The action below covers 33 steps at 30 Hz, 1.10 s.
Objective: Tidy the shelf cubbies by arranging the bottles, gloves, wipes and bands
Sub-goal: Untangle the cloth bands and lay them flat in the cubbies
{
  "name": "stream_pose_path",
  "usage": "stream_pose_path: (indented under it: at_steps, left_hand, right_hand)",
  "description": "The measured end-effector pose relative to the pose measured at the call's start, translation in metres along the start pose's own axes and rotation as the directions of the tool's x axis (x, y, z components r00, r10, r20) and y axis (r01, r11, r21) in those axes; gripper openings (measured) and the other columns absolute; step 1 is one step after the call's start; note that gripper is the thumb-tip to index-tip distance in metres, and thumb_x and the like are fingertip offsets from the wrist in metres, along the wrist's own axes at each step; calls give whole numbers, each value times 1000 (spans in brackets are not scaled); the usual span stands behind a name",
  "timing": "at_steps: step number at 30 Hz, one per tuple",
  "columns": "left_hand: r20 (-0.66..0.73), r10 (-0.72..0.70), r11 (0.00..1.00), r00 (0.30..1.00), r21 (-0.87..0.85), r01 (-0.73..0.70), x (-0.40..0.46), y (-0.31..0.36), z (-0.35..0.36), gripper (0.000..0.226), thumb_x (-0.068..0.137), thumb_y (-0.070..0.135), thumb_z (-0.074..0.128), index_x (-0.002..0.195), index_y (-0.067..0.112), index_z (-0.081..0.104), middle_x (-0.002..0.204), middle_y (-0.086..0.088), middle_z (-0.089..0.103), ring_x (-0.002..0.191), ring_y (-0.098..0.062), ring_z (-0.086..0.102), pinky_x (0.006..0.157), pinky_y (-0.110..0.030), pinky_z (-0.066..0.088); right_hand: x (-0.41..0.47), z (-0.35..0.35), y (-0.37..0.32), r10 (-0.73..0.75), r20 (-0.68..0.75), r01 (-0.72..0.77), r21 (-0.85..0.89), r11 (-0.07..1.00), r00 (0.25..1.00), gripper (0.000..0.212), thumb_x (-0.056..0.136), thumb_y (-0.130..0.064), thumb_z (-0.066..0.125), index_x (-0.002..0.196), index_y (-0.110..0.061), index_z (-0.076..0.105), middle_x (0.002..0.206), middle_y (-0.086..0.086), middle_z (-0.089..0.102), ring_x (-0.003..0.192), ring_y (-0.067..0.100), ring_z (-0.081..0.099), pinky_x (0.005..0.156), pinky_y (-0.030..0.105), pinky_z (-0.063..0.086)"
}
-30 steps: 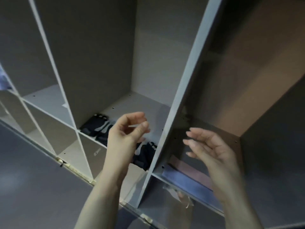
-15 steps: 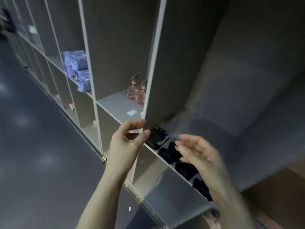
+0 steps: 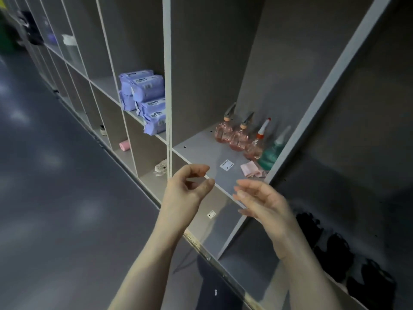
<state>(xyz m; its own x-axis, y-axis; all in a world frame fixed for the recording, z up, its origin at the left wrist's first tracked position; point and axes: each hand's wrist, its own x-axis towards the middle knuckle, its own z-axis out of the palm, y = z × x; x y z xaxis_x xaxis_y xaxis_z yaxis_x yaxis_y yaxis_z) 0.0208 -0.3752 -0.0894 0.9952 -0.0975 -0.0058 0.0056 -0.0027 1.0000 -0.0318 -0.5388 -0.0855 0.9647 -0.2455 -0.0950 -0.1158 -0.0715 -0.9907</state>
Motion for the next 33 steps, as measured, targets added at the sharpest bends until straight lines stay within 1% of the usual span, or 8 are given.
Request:
stream_pose_path:
  at_steps: [5, 9, 12, 15, 19, 24, 29, 33]
  left_hand:
    - [30, -65, 997, 997, 34, 64, 64, -19, 3, 20, 83, 17, 71, 101, 25, 67, 104, -1, 66, 92, -27, 63, 83, -40, 52]
    - [80, -143, 986, 986, 99, 135, 119, -39, 12, 25, 83, 22, 70, 107, 25, 65, 113, 4, 63, 91, -13, 60, 81, -32, 49]
    - [113, -178, 981, 977, 98, 168, 157, -47, 19, 28, 84, 20, 69, 112, 22, 65, 113, 5, 61, 96, -12, 58, 79, -23, 40]
    - [154, -193, 980, 969, 70, 185, 190, -53, 29, 31, 86, 19, 67, 117, 22, 63, 115, 6, 61, 110, -15, 56, 76, -19, 41]
    - [243, -273, 961, 931, 29, 275, 221, -57, 40, 33, 90, 20, 63, 122, 25, 61, 121, 4, 59, 114, -13, 53, 85, -24, 39]
    - [335, -366, 926, 868, 41, 375, 268, -56, 50, 35, 92, 28, 58, 127, 30, 58, 125, 8, 59, 120, -12, 51, 100, -32, 40]
    - [394, -397, 914, 829, 88, 396, 301, -55, 36, 31, 93, 31, 57, 124, 29, 60, 121, 9, 61, 114, -12, 56, 100, -35, 41]
    - [428, -395, 916, 813, 117, 383, 329, -53, 35, 28, 94, 30, 56, 121, 27, 61, 120, 8, 62, 110, -11, 59, 96, -34, 43]
  right_hand:
    - [51, 13, 9, 51, -27, -51, -3, 999, 998, 18, 87, -18, 66, 103, -26, 68, 102, -4, 71, 98, 8, 67, 86, 27, 55]
    - [103, 16, 25, 93, -41, -93, 2, 996, 995, 21, 89, -17, 64, 109, -25, 65, 103, -7, 67, 95, 2, 64, 87, 27, 53]
    - [157, 15, 50, 135, -107, -138, -26, 990, 985, 25, 89, -18, 64, 113, -25, 61, 118, -5, 59, 106, 3, 57, 92, 25, 47]
    - [219, 12, 88, 144, -219, -187, -192, 963, 965, 32, 86, -19, 66, 116, -28, 58, 133, 1, 47, 123, 16, 46, 99, 30, 40]
    - [272, -5, 136, 232, -364, -376, -398, 837, 902, 48, 85, -25, 63, 131, -24, 51, 149, 3, 30, 135, 28, 31, 109, 46, 34]
    - [311, -29, 159, 236, -430, -470, -597, 650, 872, 46, 83, -37, 50, 127, -27, 53, 153, -1, 23, 143, 23, 19, 113, 38, 25]
    - [323, -49, 177, 441, -377, -560, -708, 430, 814, 60, 88, -43, 54, 144, -29, 37, 161, 7, -6, 148, 27, -3, 119, 38, 15]
    - [324, -46, 176, 490, -392, -593, -715, 370, 778, 60, 91, -41, 47, 145, -21, 33, 160, 9, 12, 147, 31, 5, 117, 40, 18]
